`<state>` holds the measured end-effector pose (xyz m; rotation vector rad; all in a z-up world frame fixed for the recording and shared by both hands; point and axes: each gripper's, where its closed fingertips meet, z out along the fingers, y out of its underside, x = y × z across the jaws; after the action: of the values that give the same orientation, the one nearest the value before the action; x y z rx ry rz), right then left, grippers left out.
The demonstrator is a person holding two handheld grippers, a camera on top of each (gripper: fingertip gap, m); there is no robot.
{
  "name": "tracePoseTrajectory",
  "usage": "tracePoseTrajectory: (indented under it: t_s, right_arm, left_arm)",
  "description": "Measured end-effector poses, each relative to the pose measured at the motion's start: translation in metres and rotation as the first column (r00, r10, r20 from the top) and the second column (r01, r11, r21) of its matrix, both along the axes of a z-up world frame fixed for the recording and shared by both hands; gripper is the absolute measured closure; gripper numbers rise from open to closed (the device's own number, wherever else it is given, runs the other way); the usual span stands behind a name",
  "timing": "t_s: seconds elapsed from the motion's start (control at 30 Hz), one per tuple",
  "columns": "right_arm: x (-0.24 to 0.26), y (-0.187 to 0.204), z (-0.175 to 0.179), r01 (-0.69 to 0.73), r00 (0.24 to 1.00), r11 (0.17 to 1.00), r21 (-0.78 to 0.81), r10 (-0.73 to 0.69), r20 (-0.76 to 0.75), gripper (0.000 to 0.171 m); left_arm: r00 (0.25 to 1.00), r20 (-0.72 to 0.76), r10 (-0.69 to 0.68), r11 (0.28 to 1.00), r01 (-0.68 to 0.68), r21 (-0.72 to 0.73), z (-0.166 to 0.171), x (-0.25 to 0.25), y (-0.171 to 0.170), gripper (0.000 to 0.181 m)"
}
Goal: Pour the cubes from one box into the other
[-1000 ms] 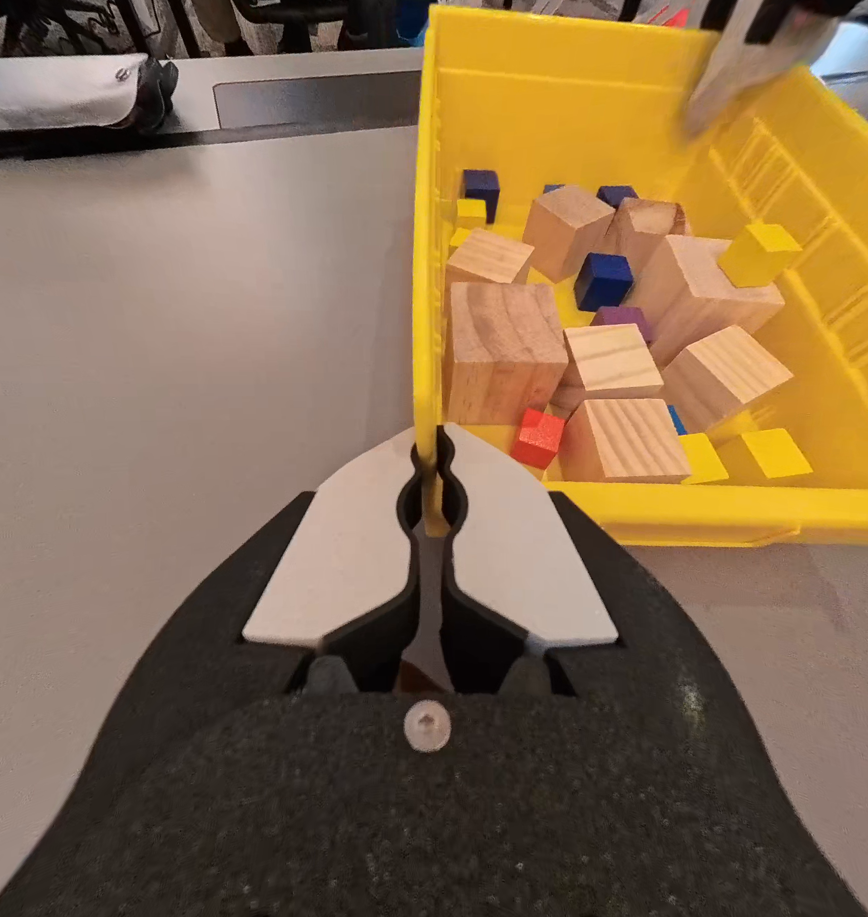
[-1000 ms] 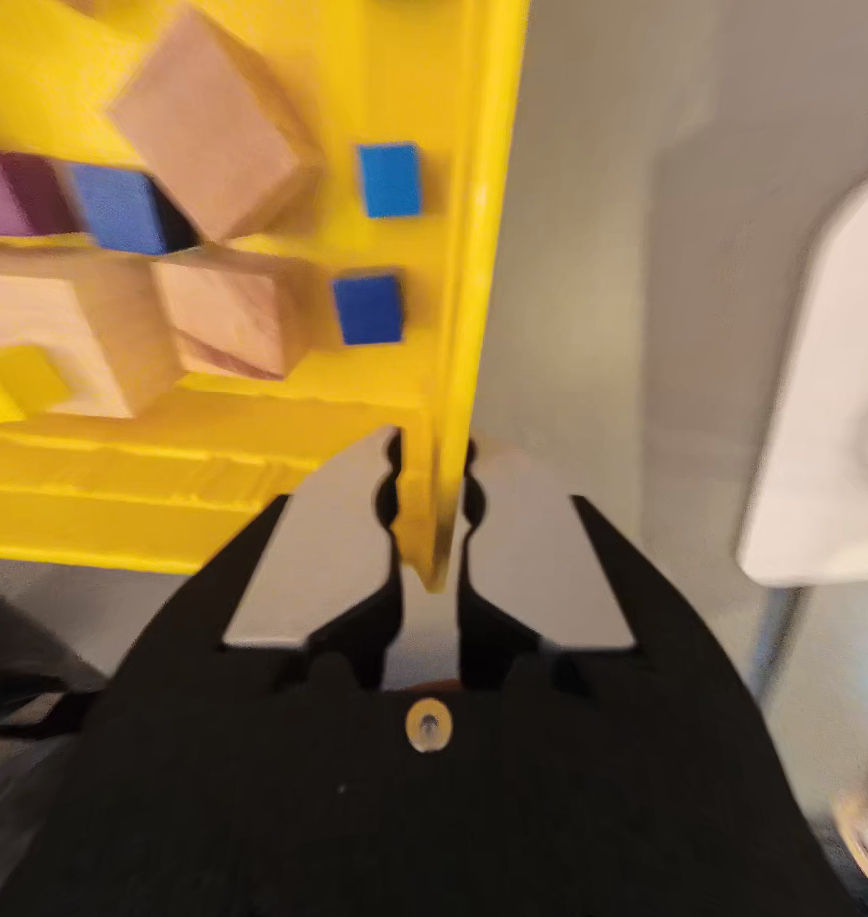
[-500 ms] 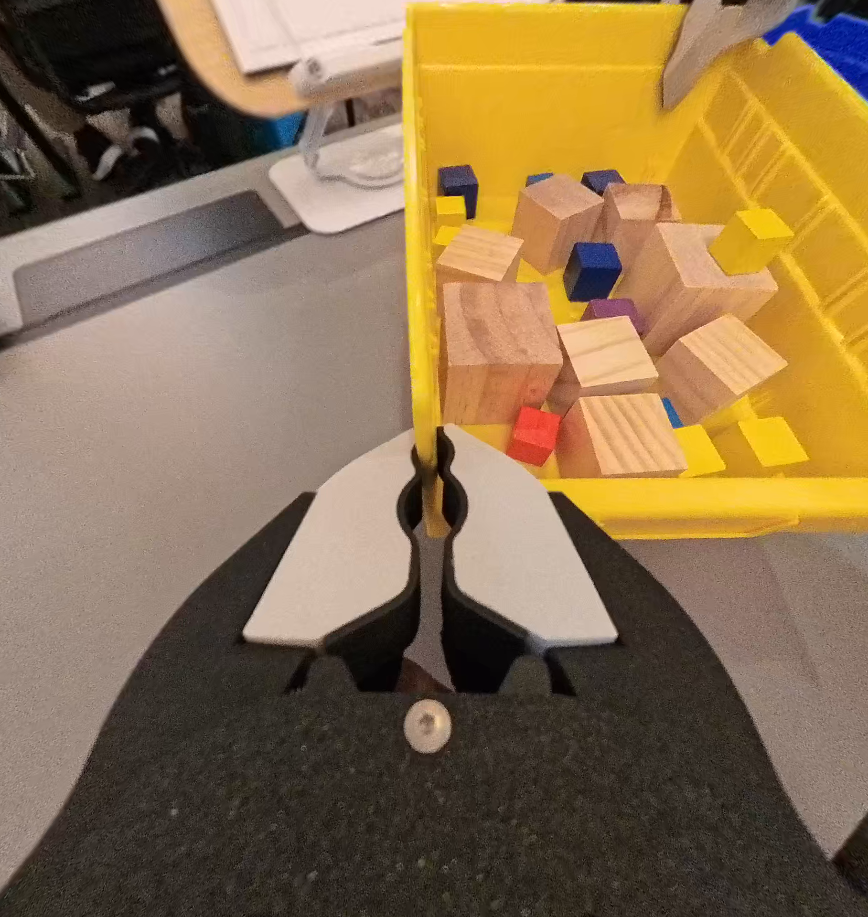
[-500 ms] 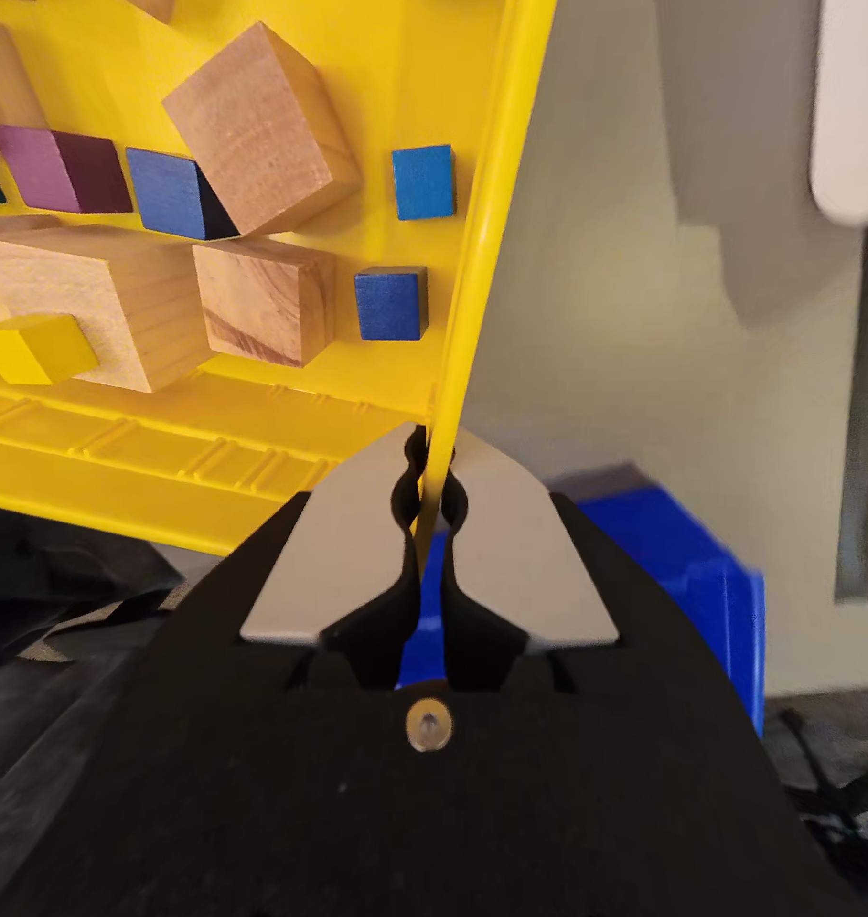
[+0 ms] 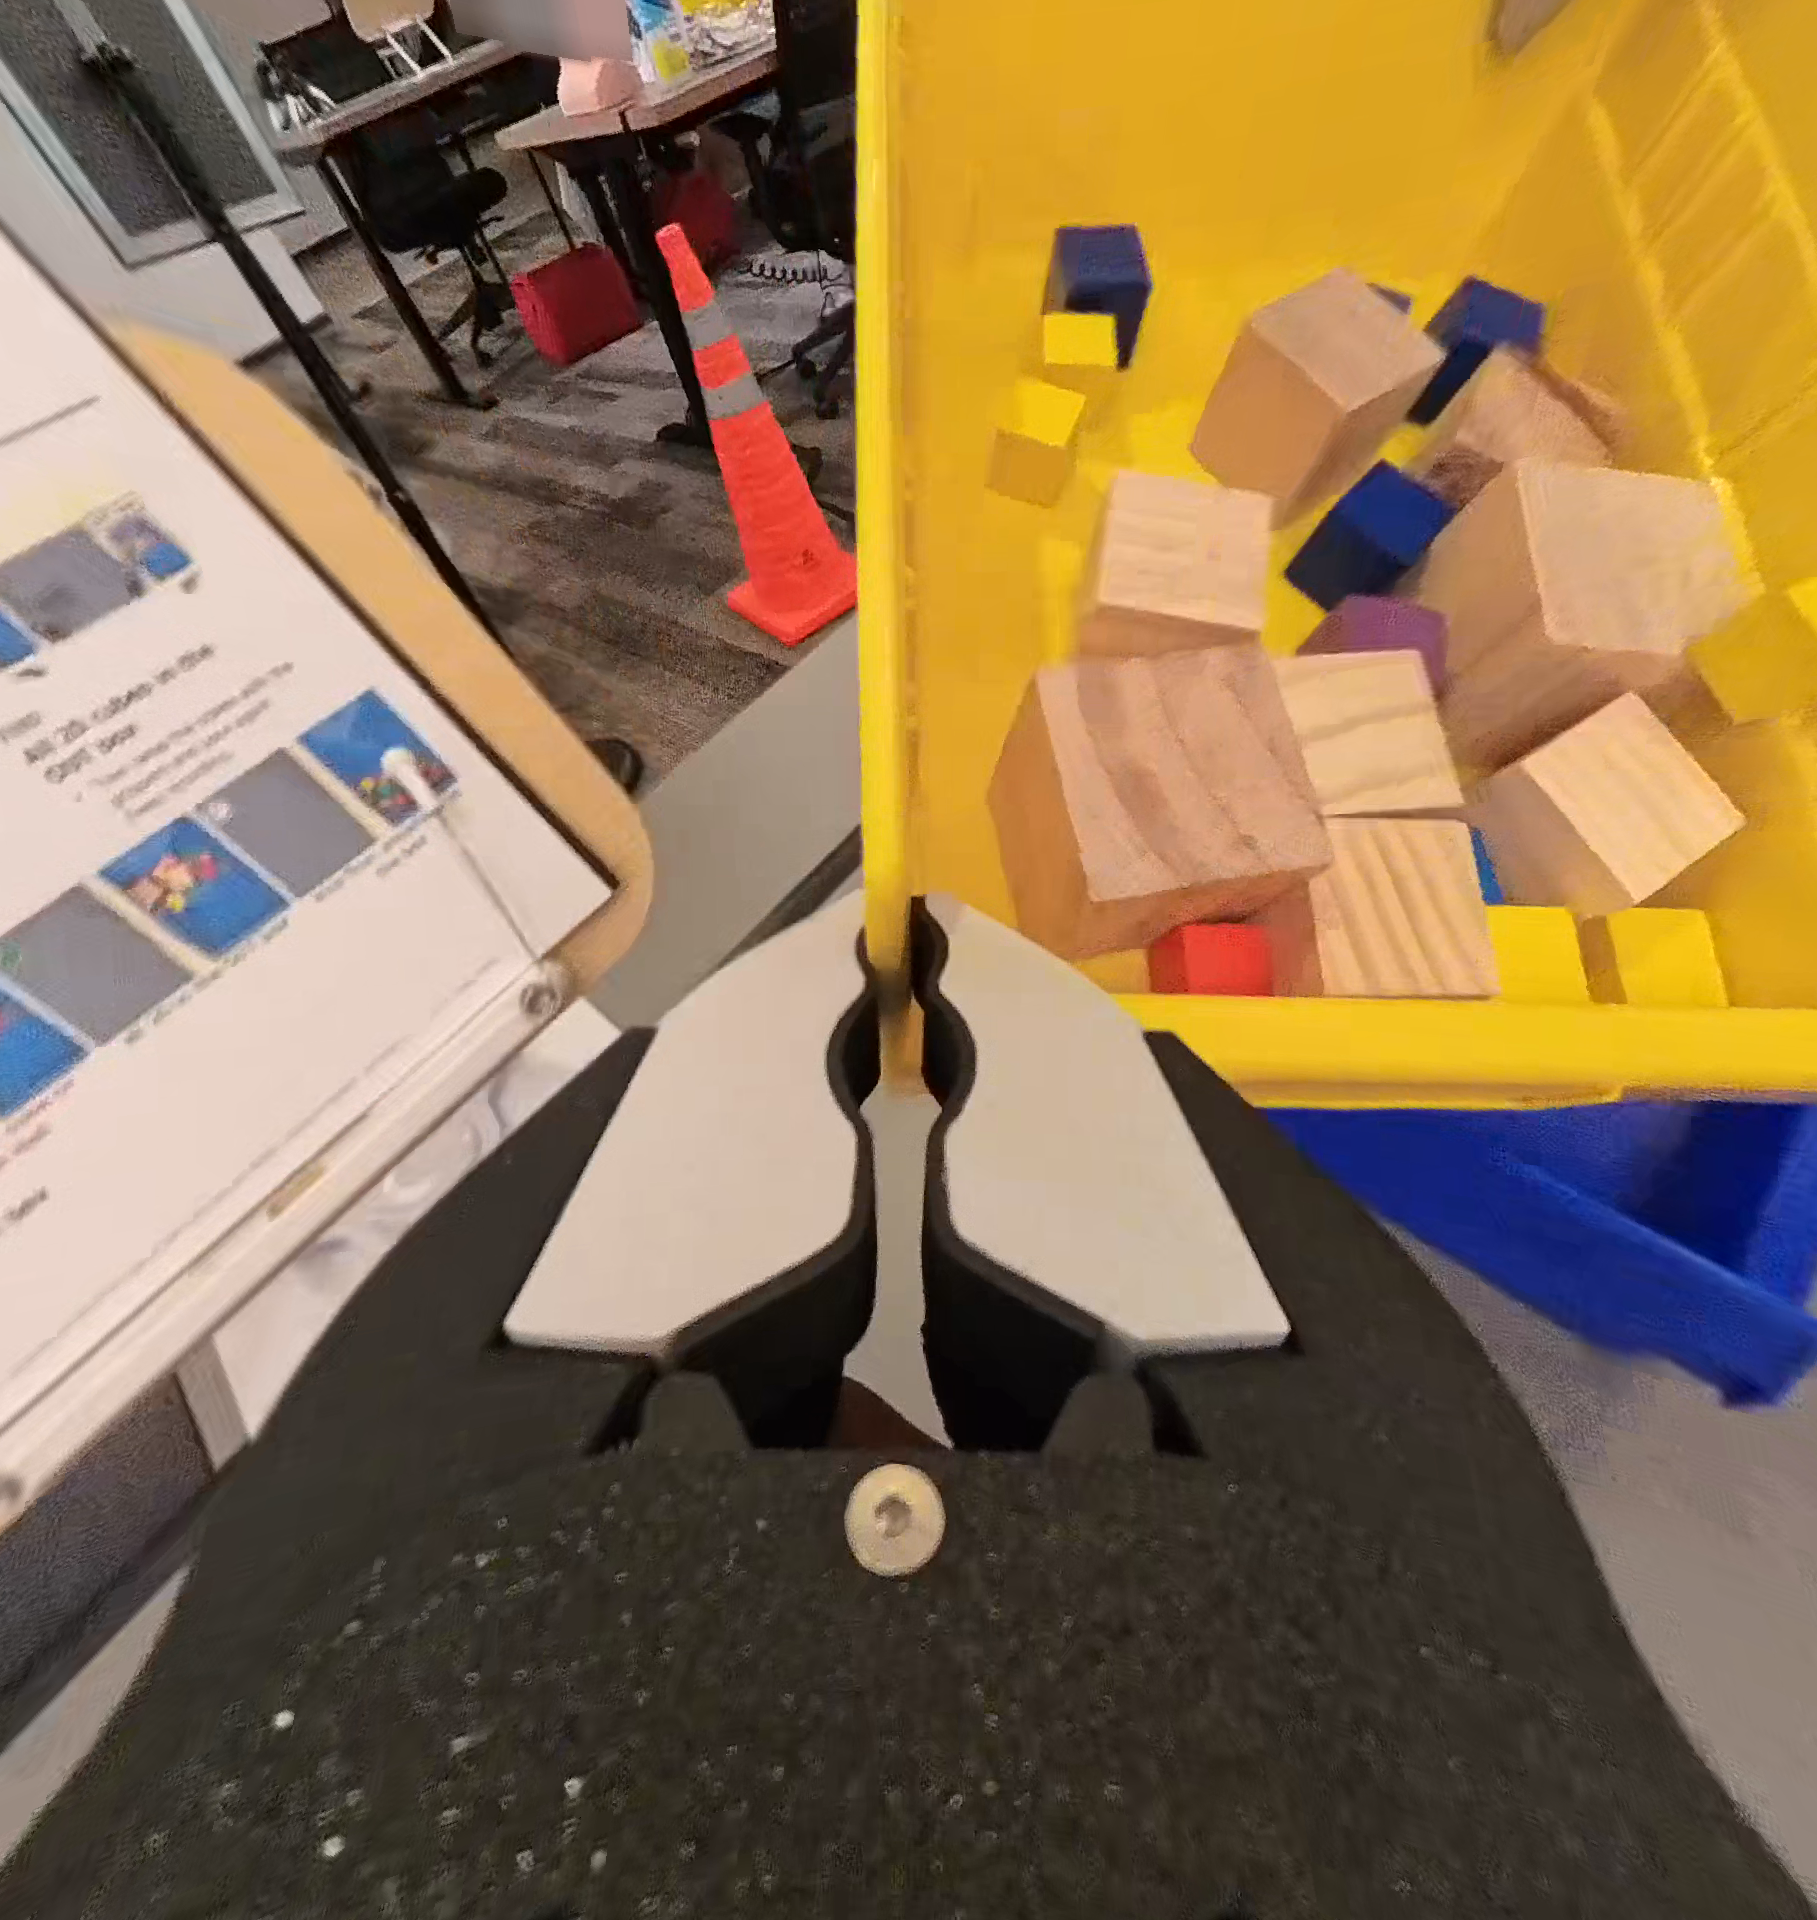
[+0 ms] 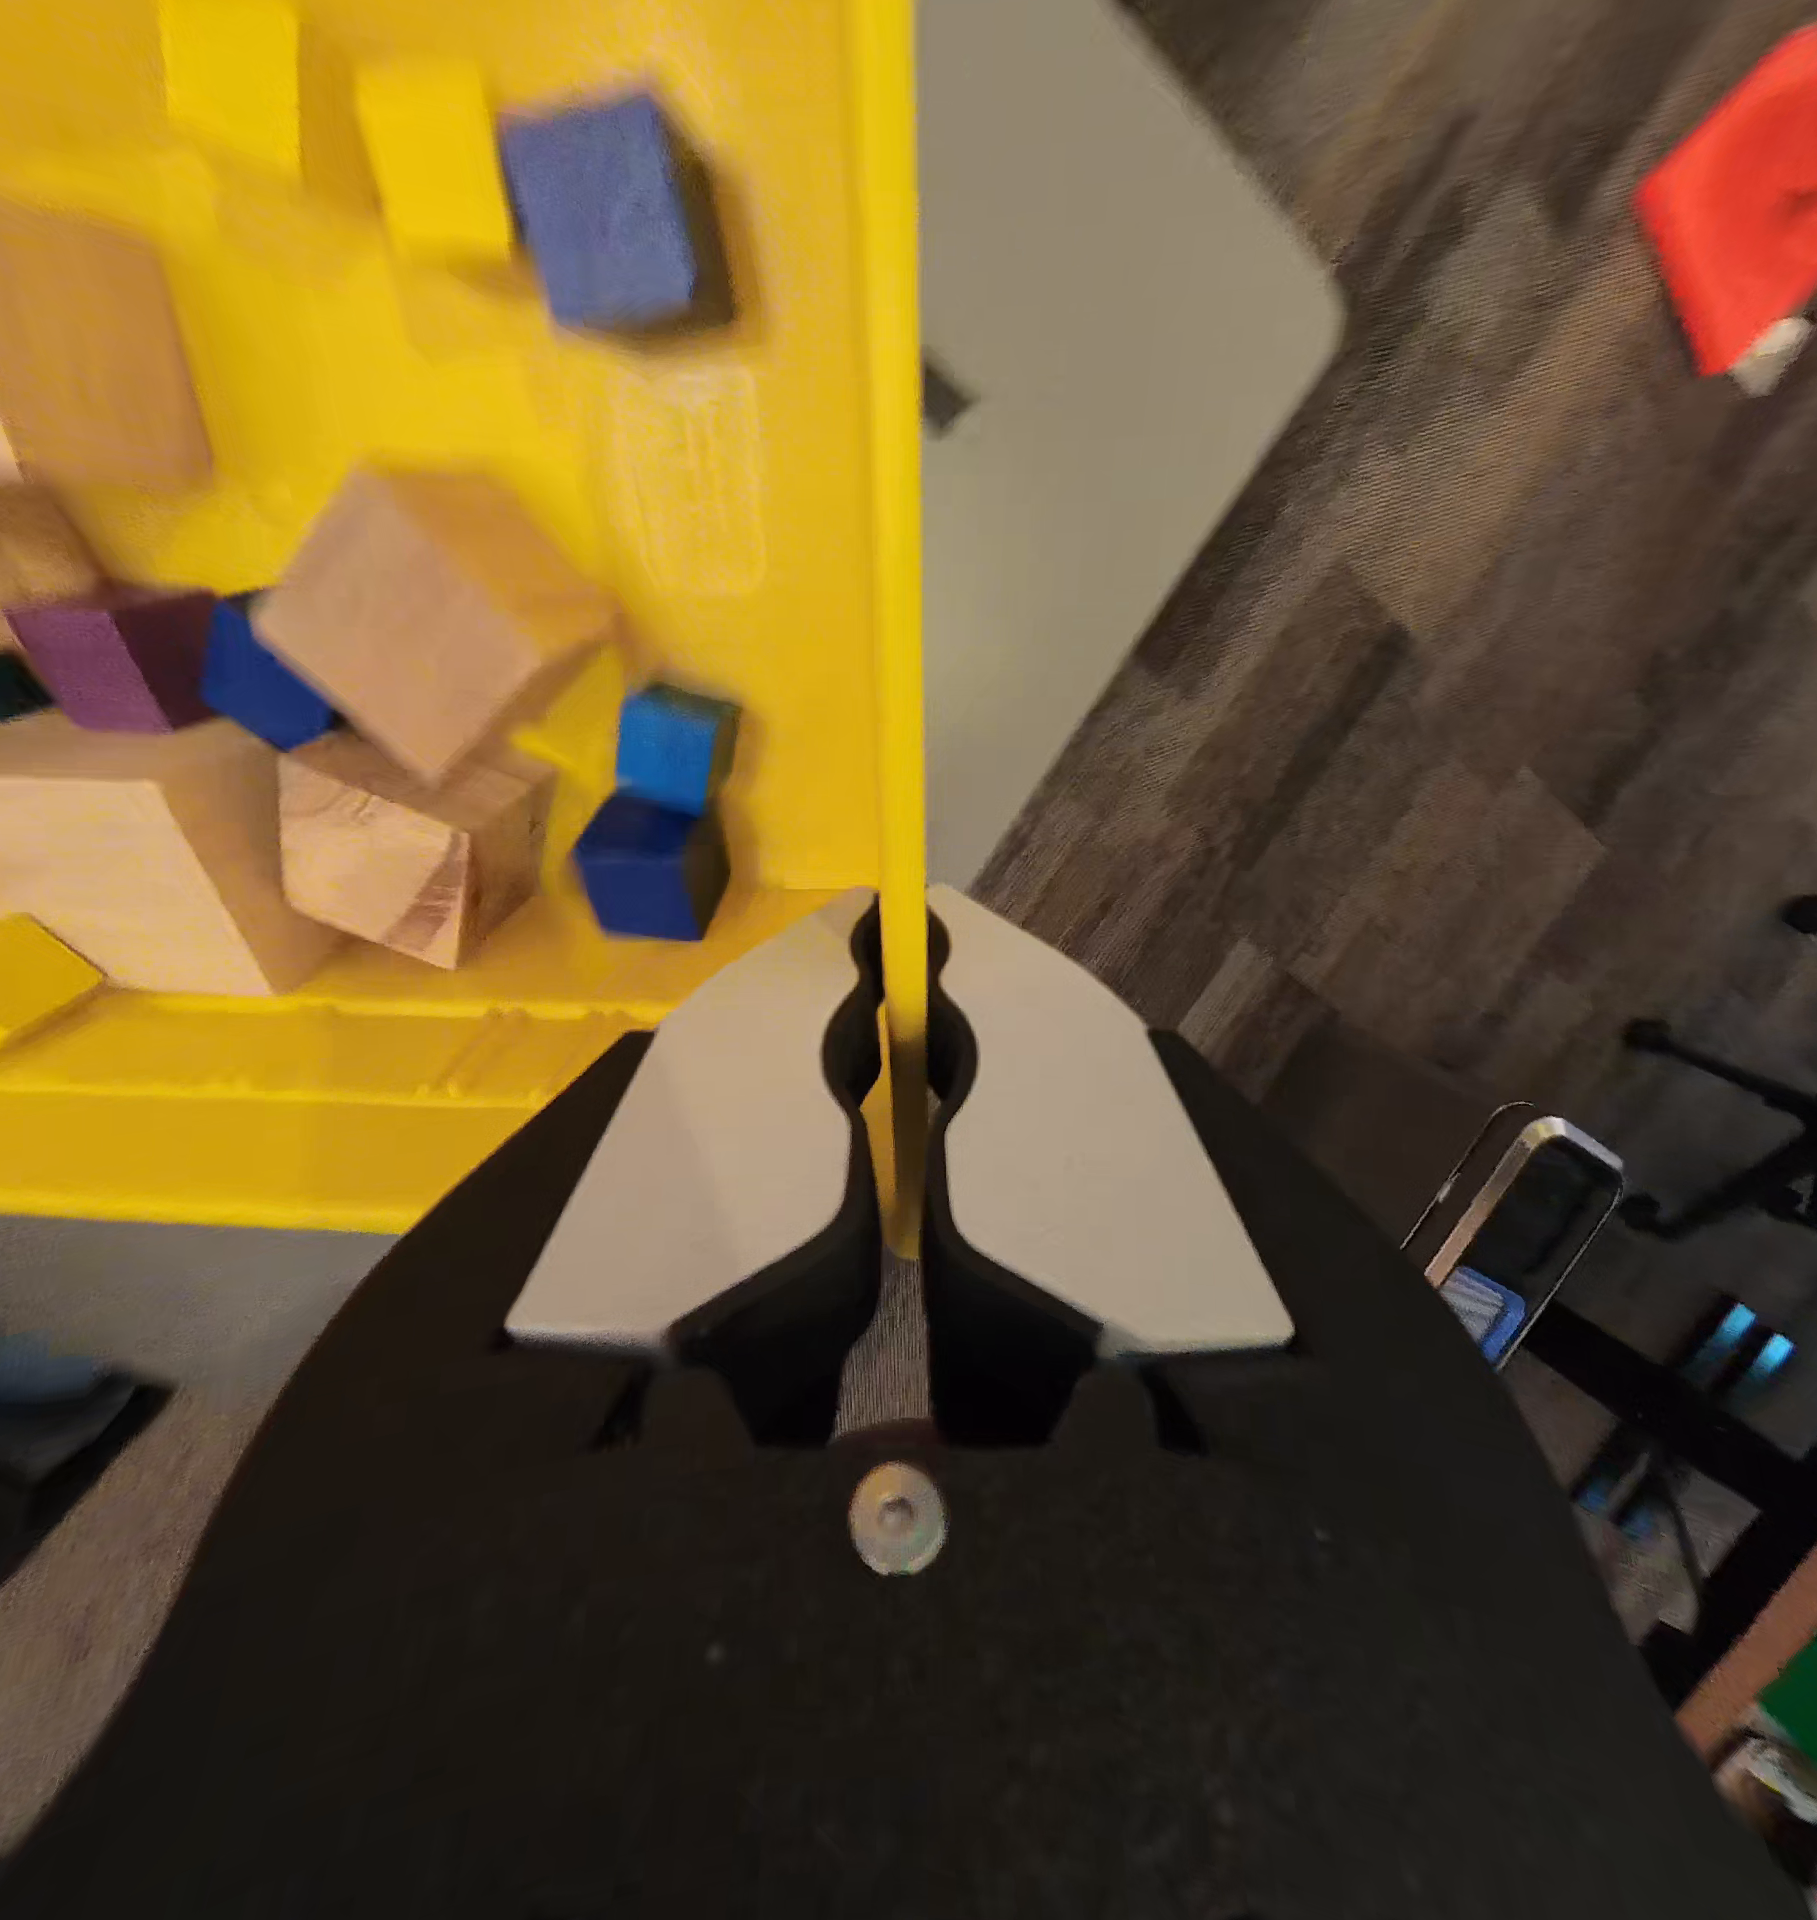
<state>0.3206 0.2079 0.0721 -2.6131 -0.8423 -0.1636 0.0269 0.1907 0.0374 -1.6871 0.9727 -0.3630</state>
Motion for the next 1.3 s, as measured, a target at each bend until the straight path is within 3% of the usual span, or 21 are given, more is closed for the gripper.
tracePoseTrajectory:
  t_s: [0.07, 0.23, 0.57, 0.83, 1.07, 1.3]
  right_arm:
    - [0.029, 0.017, 0.010, 0.054, 0.998, 0.993, 0.109, -0.053, -0.015, 0.168]
    - [0.061, 0.038, 0.014, 0.035, 0.998, 0.947, 0.320, -0.052, 0.047, 0.168]
    - [0.054, 0.026, 0.008, 0.009, 0.995, 0.749, 0.662, -0.071, 0.067, 0.166]
    - [0.044, 0.001, 0.009, -0.011, 0.990, 0.585, 0.811, -0.109, 0.092, 0.166]
    - [0.044, -0.036, 0.005, 0.013, 0.984, 0.393, 0.920, -0.167, 0.057, 0.165]
    - [0.050, -0.043, -0.012, 0.044, 0.982, 0.348, 0.937, -0.190, 0.024, 0.164]
  left_arm:
    - [1.000, -0.016, 0.011, 0.998, -0.010, 0.066, -0.003, 0.030, 0.020, 0.179]
    - [0.997, 0.029, 0.065, 0.974, -0.069, 0.218, -0.013, 0.064, 0.052, 0.179]
    - [0.987, 0.094, 0.128, 0.815, -0.159, 0.557, -0.033, 0.058, 0.045, 0.179]
    - [0.980, 0.135, 0.145, 0.690, -0.198, 0.696, -0.047, 0.051, 0.035, 0.179]
    - [0.981, 0.136, 0.137, 0.580, -0.191, 0.792, -0.045, 0.050, 0.022, 0.179]
    - [0.985, 0.098, 0.140, 0.561, -0.161, 0.812, -0.055, 0.054, 0.024, 0.179]
